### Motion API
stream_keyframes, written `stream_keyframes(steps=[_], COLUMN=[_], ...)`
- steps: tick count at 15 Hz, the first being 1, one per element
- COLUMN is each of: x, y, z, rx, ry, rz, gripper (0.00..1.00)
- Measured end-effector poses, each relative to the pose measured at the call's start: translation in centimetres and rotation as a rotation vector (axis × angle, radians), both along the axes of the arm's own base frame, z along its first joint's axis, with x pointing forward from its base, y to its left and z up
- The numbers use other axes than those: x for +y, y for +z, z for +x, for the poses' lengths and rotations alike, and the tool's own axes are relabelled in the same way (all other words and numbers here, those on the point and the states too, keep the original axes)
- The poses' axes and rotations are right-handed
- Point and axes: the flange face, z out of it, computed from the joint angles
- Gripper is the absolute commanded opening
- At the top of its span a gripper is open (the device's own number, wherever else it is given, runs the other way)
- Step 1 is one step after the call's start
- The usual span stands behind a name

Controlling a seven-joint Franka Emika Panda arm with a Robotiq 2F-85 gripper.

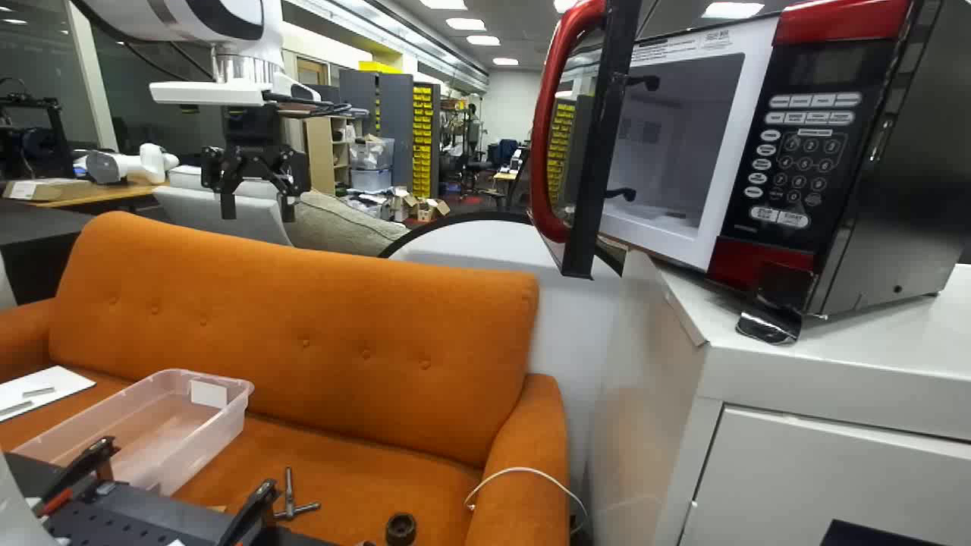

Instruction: Place the white object in the transparent container

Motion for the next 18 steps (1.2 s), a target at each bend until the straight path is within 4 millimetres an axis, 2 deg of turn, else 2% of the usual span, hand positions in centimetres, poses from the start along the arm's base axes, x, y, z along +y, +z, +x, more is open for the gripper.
stream_keyframes(steps=[4, 6, 11, 15, 16, 18], x=[0.1, 0.4, 0.9, 1.8, 1.9, 1.9], y=[-0.2, -1.0, -6.3, -11.2, -12.1, -11.9], z=[0.0, -0.1, 0.2, 1.7, 1.8, 1.8], rx=[0.004, 0.017, 0.025, 0.021, 0.031, 0.029], ry=[0.001, -0.01, -0.123, -0.208, -0.21, -0.211], rz=[0.001, 0.014, 0.043, 0.043, 0.041, 0.041], gripper=[1.0, 1.0, 1.0, 1.0, 1.0, 1.0])
